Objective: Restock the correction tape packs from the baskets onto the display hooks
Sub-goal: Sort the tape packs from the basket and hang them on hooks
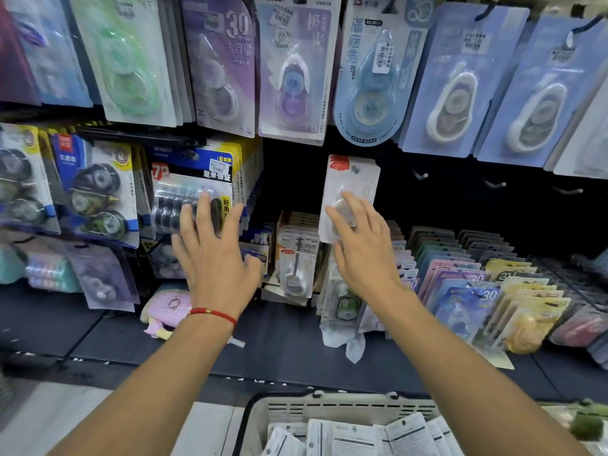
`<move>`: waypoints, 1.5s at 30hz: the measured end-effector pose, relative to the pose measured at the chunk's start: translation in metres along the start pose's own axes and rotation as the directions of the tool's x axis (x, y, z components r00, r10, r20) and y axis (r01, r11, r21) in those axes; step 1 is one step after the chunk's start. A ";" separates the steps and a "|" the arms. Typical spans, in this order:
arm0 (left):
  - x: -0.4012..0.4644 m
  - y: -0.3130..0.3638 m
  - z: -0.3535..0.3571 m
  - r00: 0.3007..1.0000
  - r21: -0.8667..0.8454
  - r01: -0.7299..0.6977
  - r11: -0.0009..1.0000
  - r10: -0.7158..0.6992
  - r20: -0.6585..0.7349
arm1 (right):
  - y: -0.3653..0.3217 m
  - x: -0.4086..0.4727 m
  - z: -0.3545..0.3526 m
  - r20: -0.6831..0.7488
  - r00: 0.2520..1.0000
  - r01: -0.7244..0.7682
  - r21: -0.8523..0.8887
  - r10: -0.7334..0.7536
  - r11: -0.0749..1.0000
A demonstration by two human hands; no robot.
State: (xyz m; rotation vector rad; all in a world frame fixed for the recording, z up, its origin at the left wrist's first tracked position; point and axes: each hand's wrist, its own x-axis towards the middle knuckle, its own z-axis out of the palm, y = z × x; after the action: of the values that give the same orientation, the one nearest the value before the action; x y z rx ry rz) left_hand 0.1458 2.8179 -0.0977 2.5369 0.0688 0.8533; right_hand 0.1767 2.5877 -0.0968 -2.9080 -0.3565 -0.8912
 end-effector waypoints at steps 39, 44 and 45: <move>-0.067 -0.007 0.014 0.937 -0.037 -0.321 0.946 0.323 0.129 | 0.027 -0.023 0.019 0.314 0.932 -0.281 0.308 0.181 0.909; -0.184 -0.014 0.056 0.733 -0.190 -0.221 0.957 0.292 0.615 | 0.028 -0.140 0.017 0.712 0.693 -0.379 0.226 0.113 0.898; -0.205 -0.021 0.065 0.678 -0.180 -0.207 0.962 0.274 0.683 | 0.028 -0.163 0.020 0.802 0.592 -0.362 0.173 0.082 0.916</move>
State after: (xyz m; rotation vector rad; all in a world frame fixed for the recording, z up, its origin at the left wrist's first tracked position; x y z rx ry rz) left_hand 0.0200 2.7710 -0.2674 2.6404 -0.5506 -0.0960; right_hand 0.0634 2.5313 -0.2053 -2.7418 -0.1307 0.5102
